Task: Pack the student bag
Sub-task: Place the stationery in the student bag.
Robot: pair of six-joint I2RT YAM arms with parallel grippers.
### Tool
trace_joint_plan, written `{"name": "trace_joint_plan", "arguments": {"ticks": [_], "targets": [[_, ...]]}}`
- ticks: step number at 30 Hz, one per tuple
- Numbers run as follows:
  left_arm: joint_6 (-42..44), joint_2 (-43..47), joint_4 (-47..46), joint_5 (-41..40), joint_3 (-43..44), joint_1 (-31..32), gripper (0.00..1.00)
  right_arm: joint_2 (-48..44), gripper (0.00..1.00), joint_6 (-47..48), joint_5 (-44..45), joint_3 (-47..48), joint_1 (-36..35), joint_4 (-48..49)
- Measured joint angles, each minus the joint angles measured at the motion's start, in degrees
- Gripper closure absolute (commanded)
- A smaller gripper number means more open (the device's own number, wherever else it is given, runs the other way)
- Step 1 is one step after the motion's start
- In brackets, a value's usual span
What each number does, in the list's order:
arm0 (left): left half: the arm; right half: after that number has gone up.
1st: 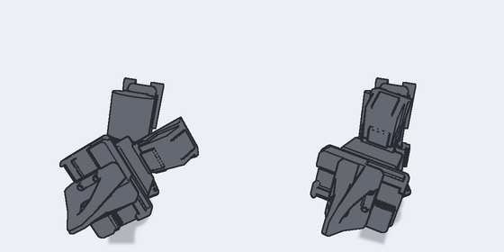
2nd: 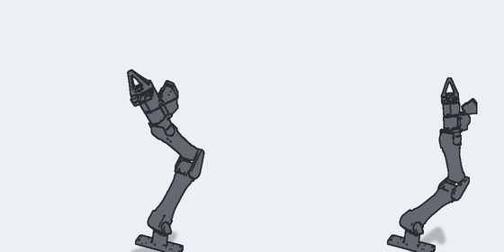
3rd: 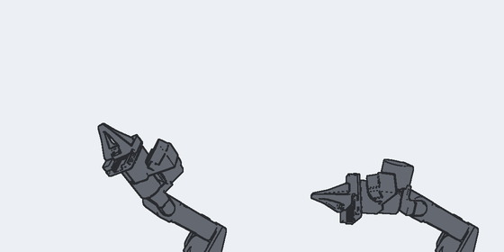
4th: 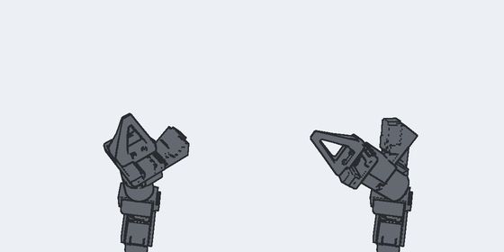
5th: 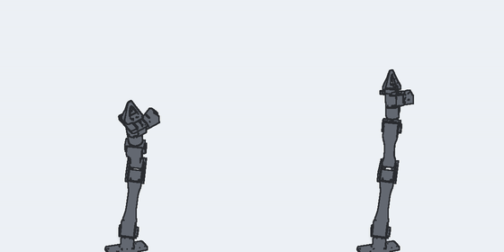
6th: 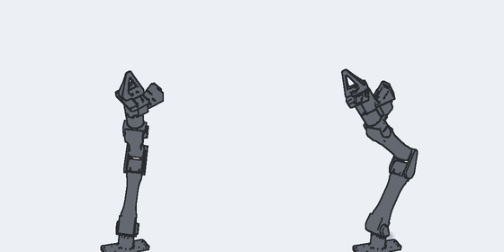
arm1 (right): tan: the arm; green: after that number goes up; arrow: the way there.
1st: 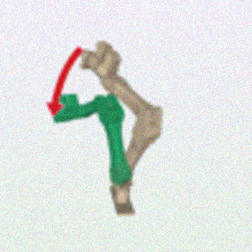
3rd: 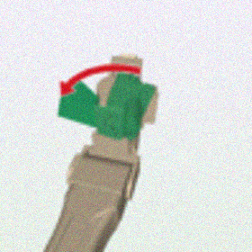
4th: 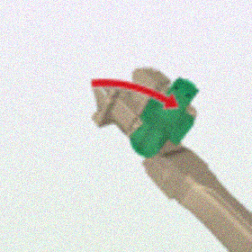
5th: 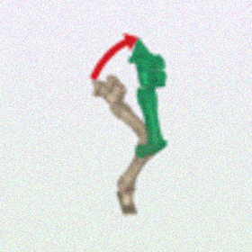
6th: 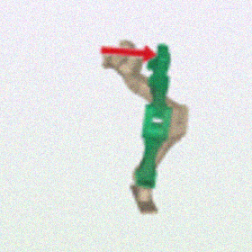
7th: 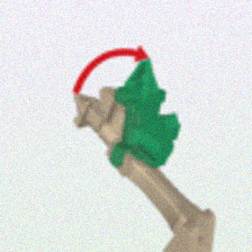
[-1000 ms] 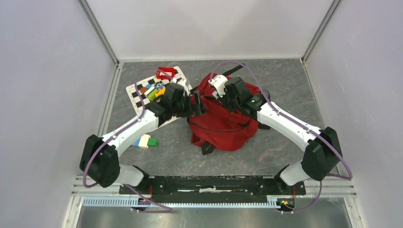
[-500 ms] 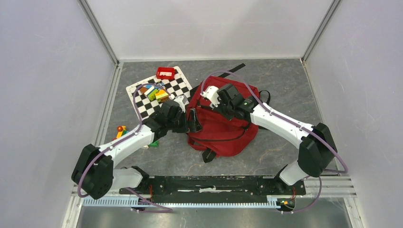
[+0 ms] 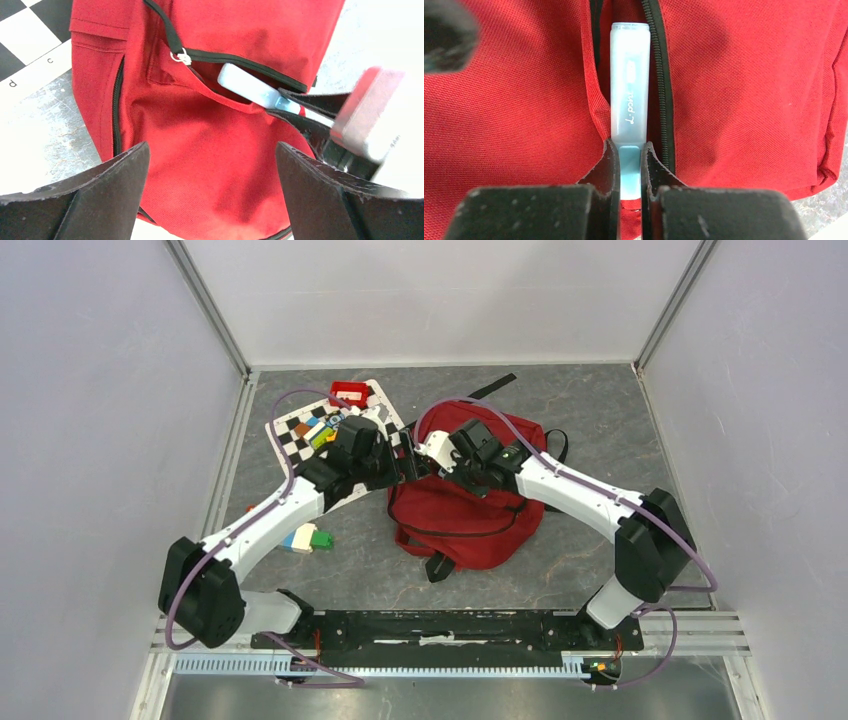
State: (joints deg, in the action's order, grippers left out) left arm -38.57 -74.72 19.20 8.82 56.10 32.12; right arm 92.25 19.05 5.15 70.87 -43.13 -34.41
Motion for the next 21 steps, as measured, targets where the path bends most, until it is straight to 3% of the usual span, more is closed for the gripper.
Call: {"name": "trace_joint_plan", "arguments": {"ticks": [8,14,19,21], "targets": [[-3.65,-3.82,0.15,-0.33,1.38,-2.67,0.00,1.75,1.00,0.61,0.39,2.19,-0.39,-2.29],[-4.90,-5.14,-0.09,0.35,2.45,-5.44,0.13,4.33,1.00,0.63,4.61,4.44,-0.63,-1.60],[-5.25,-6.45,-0.44,0.76,3.76,-7.17,0.14,8.20,0.99,1.14,8.94,10.05,-0.63,0.87],[-5.46,-6.88,-0.48,0.85,4.42,-7.54,0.13,8.94,0.81,1.51,10.10,10.91,-0.63,1.95]]}}
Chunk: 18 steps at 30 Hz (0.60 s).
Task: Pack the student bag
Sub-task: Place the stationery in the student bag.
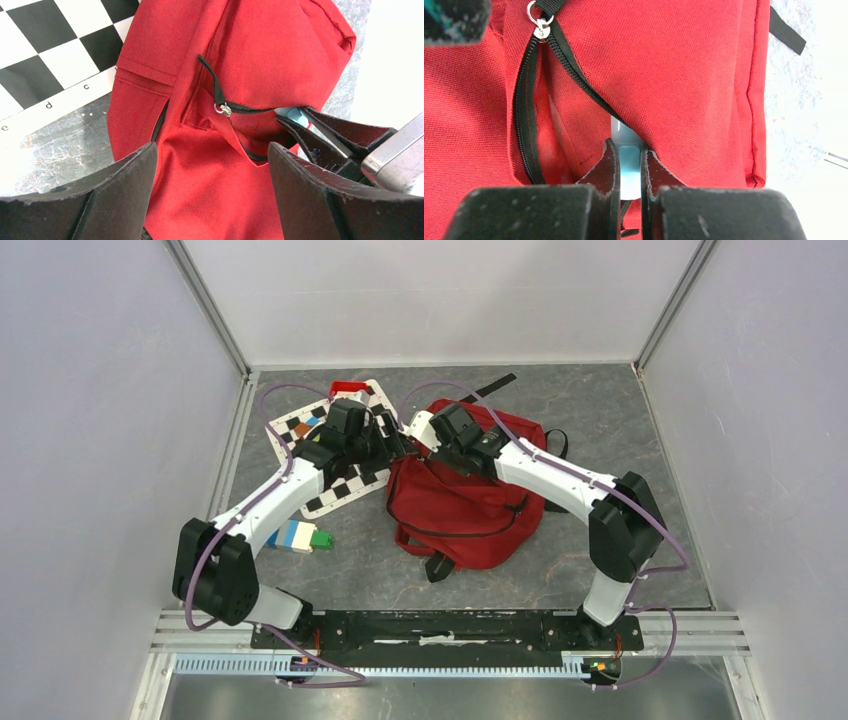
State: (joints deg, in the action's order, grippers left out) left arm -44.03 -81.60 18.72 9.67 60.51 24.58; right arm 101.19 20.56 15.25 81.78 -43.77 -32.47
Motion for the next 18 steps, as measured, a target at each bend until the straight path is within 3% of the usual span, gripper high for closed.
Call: {"name": "trace_joint_plan", "arguments": {"ticks": [4,7,15,18], "targets": [[-0.09,-1.07,-0.33,0.42,1.05,-0.50,0.07,0.09,0.54,0.61,1.33,0.00,0.00,0.48],[-0.13,-1.84,-0.44,0.85,1.14,-0.90,0.02,-0.02,0.44,0.83,1.49,-0.28,-0.07,0.94],[-0.04,-2.40,-0.13,1.03,1.14,-2.97,0.00,-5.18,0.38,-1.51,-1.86,-2.16,-0.11,1.27],[-0.02,-2.38,0.04,1.03,0.76,-4.33,0.07,-8.50,0.38,-4.42,-3.21,-2.16,-0.11,2.45]]}}
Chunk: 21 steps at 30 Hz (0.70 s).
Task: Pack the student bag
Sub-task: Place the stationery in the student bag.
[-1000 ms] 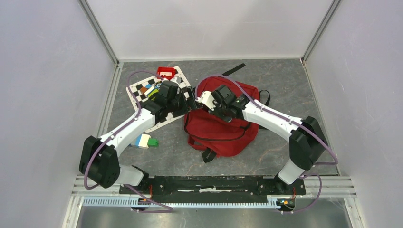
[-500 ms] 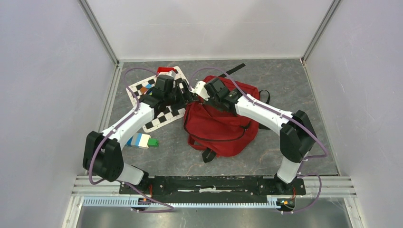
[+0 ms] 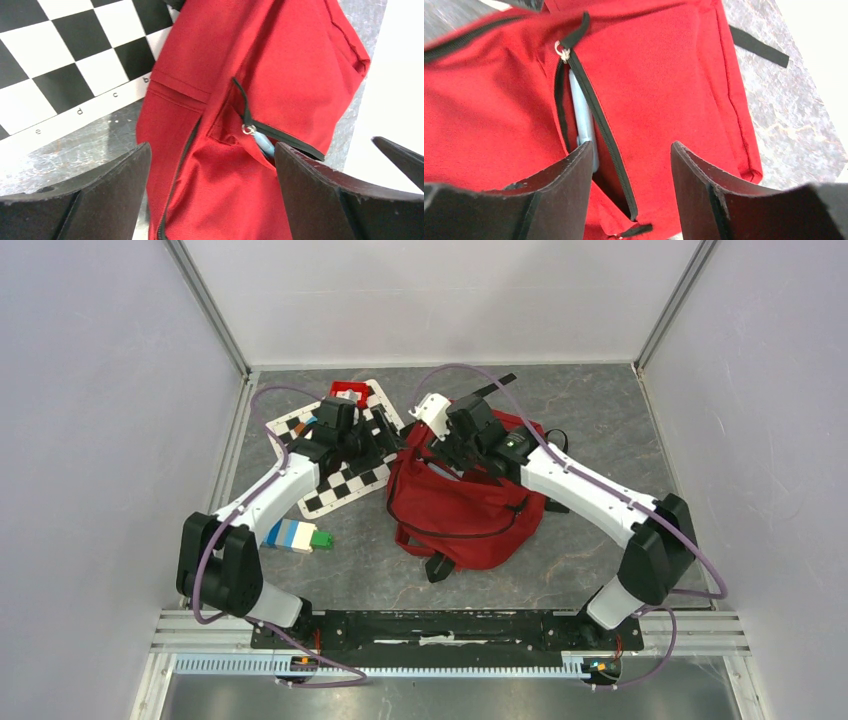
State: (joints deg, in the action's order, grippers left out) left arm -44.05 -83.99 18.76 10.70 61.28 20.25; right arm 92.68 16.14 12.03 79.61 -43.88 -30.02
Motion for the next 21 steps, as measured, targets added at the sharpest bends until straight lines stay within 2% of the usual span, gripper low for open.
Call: {"name": "trace_joint_plan", "arguments": {"ticks": [3,6,9,12,16,21], "targets": [[0.13,0.00,-0.04,0.46,-1.14,-1.03,0.19,-1.16,0.40,-3.61,-2.32,0.57,0.07,1.42],[0.85,-0.17,-0.04,2.08,-1.95,-1.60,0.23,0.92,0.44,-7.67,-5.31,2.97,0.07,2.27],[2.47,-0.94,-0.61,4.48,-1.95,-1.66,0.24,6.27,0.49,-11.34,-7.78,8.48,0.07,1.66],[3.56,-2.29,-2.12,7.06,-2.05,-1.66,0.34,12.74,0.51,-14.58,-9.16,14.86,0.04,0.48],[4.57,-5.60,-4.20,9.66,-2.25,-1.66,0.38,18.38,0.55,-17.84,-9.77,19.54,0.07,-1.97],[4.96,-8.41,-4.92,10.67,-2.73,-1.66,0.50,23.45,0.59,-20.92,-10.12,24.37,0.07,-5.20]]}}
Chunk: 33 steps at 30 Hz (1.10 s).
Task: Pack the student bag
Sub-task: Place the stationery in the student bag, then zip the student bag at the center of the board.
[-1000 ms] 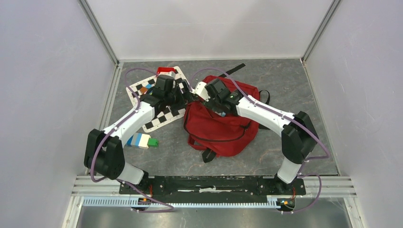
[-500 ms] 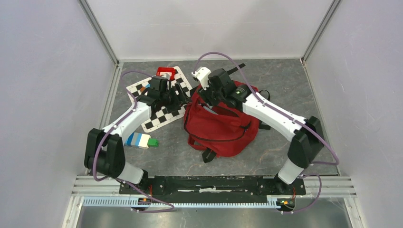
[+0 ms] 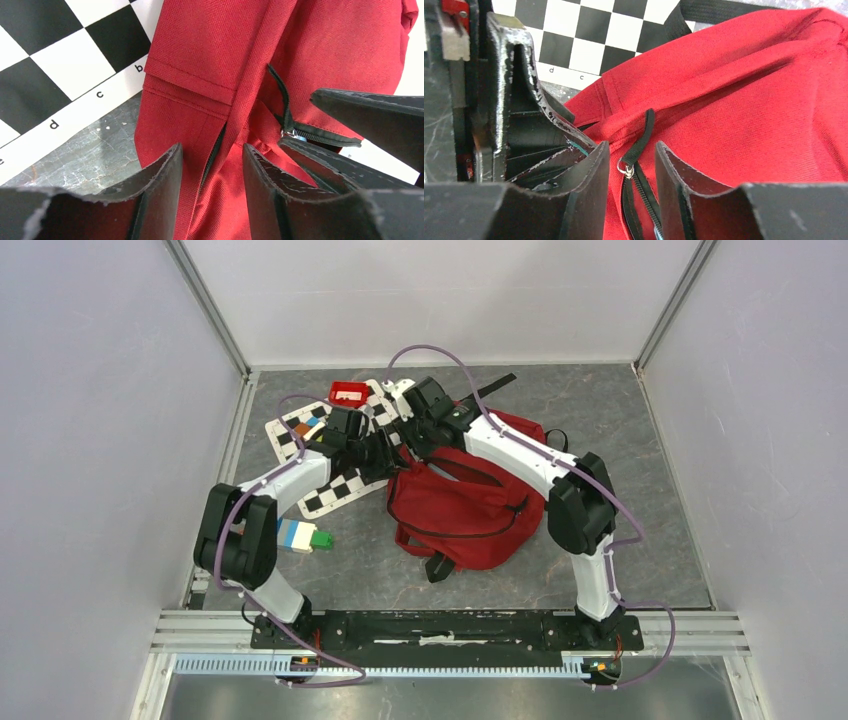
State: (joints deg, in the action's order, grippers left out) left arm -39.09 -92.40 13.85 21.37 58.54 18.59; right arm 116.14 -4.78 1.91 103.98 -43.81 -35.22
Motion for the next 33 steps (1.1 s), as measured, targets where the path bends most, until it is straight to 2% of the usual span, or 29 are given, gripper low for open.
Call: {"name": "trace_joint_plan", "arguments": {"ticks": [7,11,14,17,21,24,29,33], "targets": [[0.42,-1.49,-1.62,1.86,-0.13,-0.26,0.72,2.64,0.62,-2.51,0.24,1.05,0.00,-2.40],[0.90,-2.19,-2.47,2.89,-0.22,-0.26,0.90,3.28,0.63,-3.15,1.29,1.18,0.00,-2.86],[1.03,-2.67,-3.48,3.41,-0.44,-0.26,0.97,4.44,0.64,-3.50,2.23,2.45,0.00,-3.15],[1.05,-2.71,-4.00,3.93,-0.72,-0.28,0.98,5.64,0.67,-3.93,3.21,3.41,-0.02,-3.13],[1.05,-2.71,-4.42,4.31,-0.87,-0.37,0.98,6.47,0.88,-4.15,4.83,3.50,-0.02,-3.06],[1.03,-2.71,-4.61,4.31,-1.07,-0.37,0.98,6.54,0.97,-4.42,6.38,3.50,-0.02,-3.06],[0.85,-2.69,-4.98,2.99,-1.68,-0.35,0.98,5.25,1.00,-5.29,9.46,1.38,-0.22,-1.75],[-0.42,-2.51,-6.05,1.36,-3.08,-0.09,0.98,0.02,1.00,-6.54,11.41,-4.98,-0.68,0.92]]}}
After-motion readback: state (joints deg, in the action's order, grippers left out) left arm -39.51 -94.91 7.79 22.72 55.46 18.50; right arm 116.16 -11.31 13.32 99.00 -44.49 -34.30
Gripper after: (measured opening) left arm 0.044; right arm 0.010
